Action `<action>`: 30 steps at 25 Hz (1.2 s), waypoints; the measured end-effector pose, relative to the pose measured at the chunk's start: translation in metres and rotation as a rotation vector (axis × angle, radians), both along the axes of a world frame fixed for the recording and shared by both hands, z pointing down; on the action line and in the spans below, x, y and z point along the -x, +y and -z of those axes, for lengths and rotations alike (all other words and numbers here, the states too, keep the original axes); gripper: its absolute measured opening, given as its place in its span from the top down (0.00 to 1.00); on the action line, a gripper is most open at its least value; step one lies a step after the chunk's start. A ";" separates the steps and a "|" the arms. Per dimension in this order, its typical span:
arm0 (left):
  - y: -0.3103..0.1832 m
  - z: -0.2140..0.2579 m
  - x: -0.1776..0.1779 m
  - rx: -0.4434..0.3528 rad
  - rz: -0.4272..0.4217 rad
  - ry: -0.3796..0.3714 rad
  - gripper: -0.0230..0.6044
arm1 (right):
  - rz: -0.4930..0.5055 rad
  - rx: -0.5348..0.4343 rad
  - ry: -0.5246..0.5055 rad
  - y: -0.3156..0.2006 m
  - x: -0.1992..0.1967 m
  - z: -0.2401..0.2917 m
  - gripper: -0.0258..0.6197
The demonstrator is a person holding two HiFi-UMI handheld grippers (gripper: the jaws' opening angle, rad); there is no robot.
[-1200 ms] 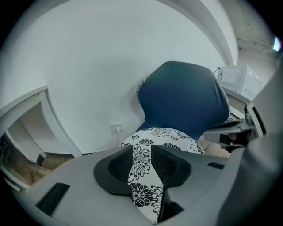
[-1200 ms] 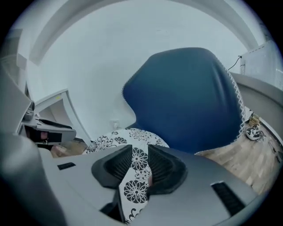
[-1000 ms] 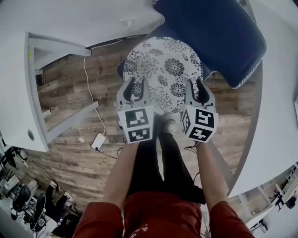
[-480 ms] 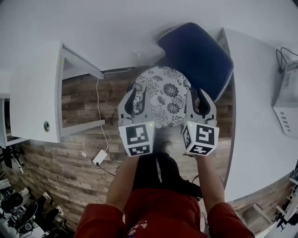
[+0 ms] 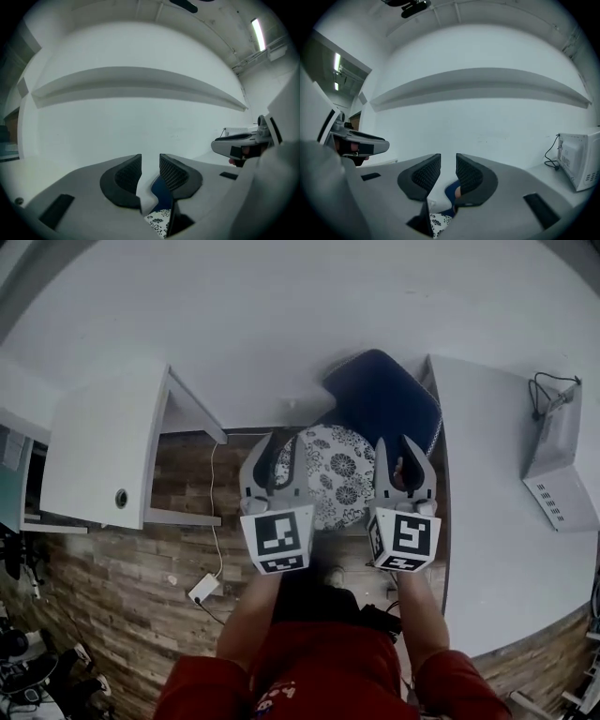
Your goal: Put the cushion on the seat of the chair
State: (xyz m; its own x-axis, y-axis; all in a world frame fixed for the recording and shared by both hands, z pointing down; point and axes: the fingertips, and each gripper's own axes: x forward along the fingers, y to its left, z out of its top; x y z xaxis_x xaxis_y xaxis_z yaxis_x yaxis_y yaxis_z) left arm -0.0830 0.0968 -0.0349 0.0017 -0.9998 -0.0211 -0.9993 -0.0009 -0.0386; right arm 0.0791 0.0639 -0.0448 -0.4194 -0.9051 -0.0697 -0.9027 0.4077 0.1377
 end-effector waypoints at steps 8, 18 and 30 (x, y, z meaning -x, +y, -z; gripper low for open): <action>0.047 0.078 -0.008 -0.164 0.025 -0.048 0.75 | 0.068 -0.161 -0.035 0.047 -0.002 0.079 0.80; 0.085 0.108 -0.008 -0.220 0.064 -0.018 0.89 | 0.127 -0.226 -0.073 0.080 0.000 0.115 0.86; 0.084 0.104 0.000 -0.220 0.064 0.011 0.92 | 0.161 -0.162 -0.021 0.079 0.020 0.106 0.92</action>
